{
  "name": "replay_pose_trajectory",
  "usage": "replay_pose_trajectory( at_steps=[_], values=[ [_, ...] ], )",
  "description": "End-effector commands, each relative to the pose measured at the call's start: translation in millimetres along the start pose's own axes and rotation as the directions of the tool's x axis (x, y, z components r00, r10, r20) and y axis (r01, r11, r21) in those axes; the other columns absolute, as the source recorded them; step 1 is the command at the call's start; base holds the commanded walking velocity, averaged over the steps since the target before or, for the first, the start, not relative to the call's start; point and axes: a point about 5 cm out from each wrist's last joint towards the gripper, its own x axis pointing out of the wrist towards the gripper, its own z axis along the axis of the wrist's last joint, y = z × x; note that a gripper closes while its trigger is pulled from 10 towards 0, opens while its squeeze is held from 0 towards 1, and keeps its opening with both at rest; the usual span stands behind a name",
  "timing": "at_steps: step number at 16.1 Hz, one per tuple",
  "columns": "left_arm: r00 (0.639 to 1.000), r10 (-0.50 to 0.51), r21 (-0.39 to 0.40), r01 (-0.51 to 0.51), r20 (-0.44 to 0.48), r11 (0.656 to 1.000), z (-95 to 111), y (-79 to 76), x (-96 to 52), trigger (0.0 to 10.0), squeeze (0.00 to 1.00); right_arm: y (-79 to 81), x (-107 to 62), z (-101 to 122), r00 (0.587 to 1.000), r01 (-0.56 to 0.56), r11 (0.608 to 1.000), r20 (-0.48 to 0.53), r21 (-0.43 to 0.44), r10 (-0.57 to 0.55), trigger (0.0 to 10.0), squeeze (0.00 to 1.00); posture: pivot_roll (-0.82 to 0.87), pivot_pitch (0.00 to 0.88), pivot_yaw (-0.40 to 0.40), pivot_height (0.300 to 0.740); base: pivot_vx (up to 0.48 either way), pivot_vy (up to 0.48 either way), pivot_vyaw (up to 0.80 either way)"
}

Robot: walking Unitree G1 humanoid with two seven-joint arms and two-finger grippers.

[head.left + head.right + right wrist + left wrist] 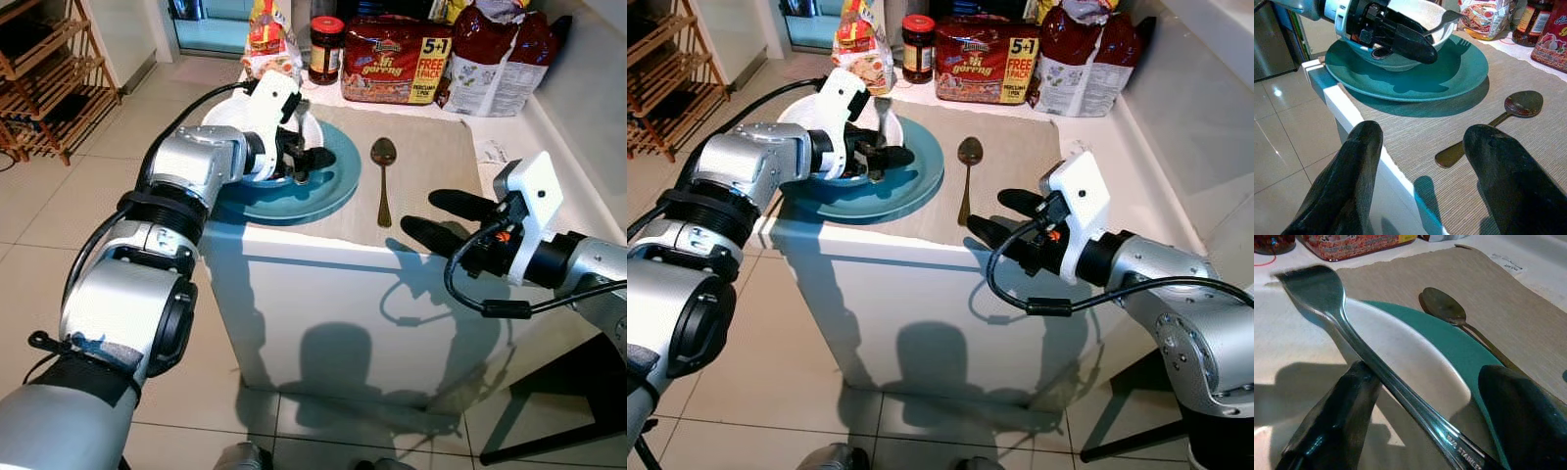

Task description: Setting the table

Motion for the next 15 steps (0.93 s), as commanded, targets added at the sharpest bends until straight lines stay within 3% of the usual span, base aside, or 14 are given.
replay_pose_trajectory(
  at_steps=[1, 15],
  values=[
    [1.0, -0.008, 0.022, 0.007, 0.007, 1.0, 8.6, -1.8, 0.2, 0.0, 0.0, 0.6, -2.2, 0.7, 1.0, 0.0, 1.0, -0.007, -0.021, -0.001, 10.0, 0.0, -0.06, 0.079, -0.014, 0.74, 0.0, 0.0, 0.0],
    [1.0, -0.019, 0.009, 0.019, 0.024, 1.0, 13.5, -2.1, -0.4, 0.0, 0.0, -1.1, -3.2, -0.1, 1.0, 0.01, 0.999, -0.012, -0.031, -0.01, 10.0, 0.0, -0.06, 0.075, -0.014, 0.74, 0.0, 0.0, 0.0]
  ],
)
